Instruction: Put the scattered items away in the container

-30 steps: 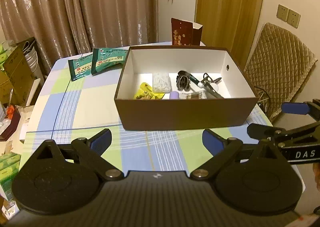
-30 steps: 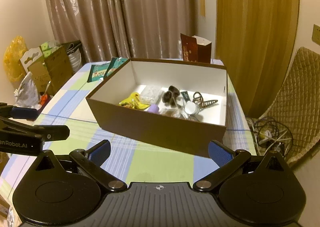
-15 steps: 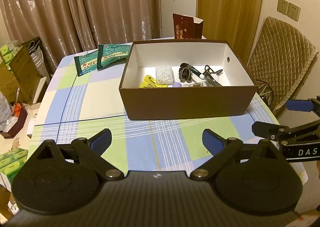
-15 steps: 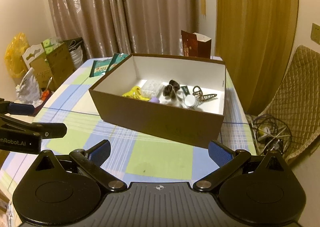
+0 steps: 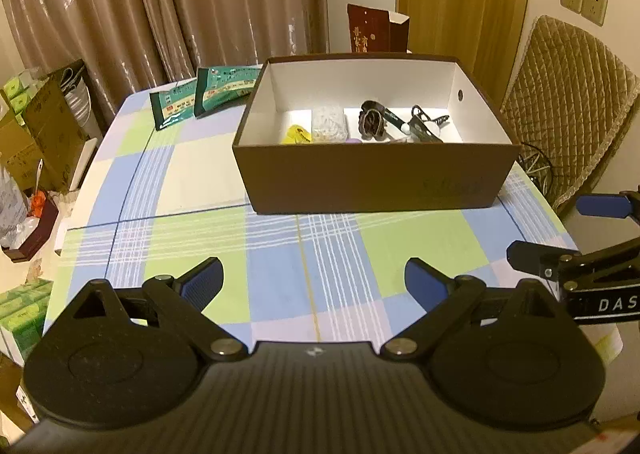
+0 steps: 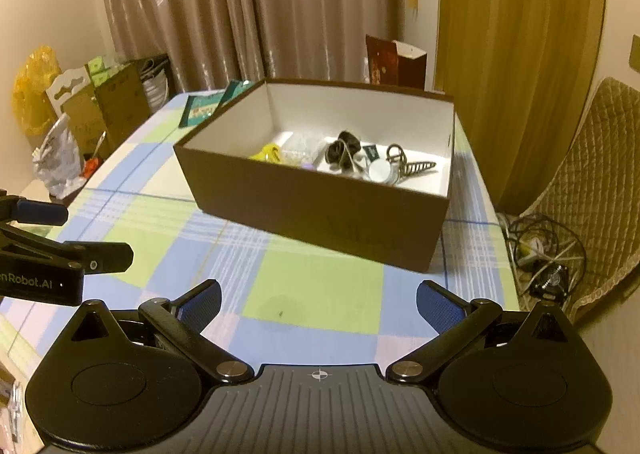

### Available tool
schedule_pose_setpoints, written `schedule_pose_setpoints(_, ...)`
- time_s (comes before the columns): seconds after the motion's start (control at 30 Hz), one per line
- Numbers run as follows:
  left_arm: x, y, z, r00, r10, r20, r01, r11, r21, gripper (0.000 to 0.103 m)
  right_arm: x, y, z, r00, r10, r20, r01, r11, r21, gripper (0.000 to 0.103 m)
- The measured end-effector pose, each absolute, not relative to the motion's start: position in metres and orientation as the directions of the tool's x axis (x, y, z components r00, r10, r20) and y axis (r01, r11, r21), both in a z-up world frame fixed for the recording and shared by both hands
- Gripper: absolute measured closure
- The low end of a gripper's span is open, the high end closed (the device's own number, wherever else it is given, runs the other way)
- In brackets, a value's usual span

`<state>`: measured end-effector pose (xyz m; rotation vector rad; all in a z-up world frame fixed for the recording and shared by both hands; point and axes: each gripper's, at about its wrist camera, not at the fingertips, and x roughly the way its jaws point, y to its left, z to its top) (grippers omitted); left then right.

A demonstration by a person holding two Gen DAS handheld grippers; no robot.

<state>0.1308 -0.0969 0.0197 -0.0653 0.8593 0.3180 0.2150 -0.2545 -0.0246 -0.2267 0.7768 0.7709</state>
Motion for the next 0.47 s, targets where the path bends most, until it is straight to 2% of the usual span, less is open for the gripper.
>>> schedule_pose_setpoints(0.47,0.1395,-0.0938,0.0095,0.592,0.249,-0.766,-0.310,0.948,0.069,0.006,0.2217,-0.2478,-0.0340,0.452,0.533,-0.715,-0.709,0.701,0.075,0.002)
